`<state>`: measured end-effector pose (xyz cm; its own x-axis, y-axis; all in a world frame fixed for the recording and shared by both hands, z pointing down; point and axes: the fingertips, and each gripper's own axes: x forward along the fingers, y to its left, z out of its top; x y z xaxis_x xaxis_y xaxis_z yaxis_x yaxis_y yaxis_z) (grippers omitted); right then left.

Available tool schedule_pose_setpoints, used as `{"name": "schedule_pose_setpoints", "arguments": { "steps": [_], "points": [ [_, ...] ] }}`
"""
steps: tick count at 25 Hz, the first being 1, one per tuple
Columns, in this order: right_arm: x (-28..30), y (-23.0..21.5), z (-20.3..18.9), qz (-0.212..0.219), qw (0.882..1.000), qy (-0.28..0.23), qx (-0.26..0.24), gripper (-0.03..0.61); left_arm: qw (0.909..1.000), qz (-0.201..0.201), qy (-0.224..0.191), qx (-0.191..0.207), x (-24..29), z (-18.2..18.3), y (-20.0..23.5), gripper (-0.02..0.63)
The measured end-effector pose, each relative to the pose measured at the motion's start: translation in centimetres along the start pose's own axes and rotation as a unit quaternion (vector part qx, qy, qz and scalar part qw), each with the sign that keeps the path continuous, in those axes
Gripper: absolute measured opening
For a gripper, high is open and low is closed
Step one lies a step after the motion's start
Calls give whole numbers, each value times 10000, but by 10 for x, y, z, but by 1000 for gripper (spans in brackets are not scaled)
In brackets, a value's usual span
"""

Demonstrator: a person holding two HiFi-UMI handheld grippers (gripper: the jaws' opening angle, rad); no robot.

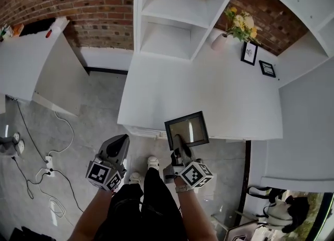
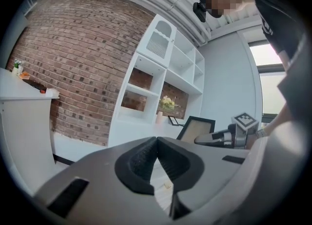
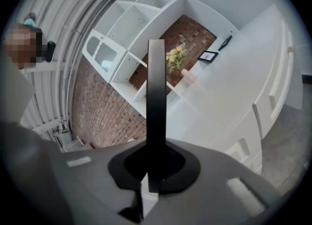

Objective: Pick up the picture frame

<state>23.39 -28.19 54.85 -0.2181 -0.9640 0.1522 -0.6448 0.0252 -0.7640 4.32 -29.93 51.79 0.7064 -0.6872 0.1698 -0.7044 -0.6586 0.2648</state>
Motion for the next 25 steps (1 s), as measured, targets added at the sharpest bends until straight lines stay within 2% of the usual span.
{"name": "schedule_pose_setpoints", "arguments": {
  "steps": [8,25],
  "points": [
    [-14,17,25,-37,9941,-139,-1073,12,9998,-122,-90,105,9,16,-8,6],
    [-39,43,60,-216,9726,-378,-2282,12,9987,-203,-378,286,18,55,-12,6]
  ]
}}
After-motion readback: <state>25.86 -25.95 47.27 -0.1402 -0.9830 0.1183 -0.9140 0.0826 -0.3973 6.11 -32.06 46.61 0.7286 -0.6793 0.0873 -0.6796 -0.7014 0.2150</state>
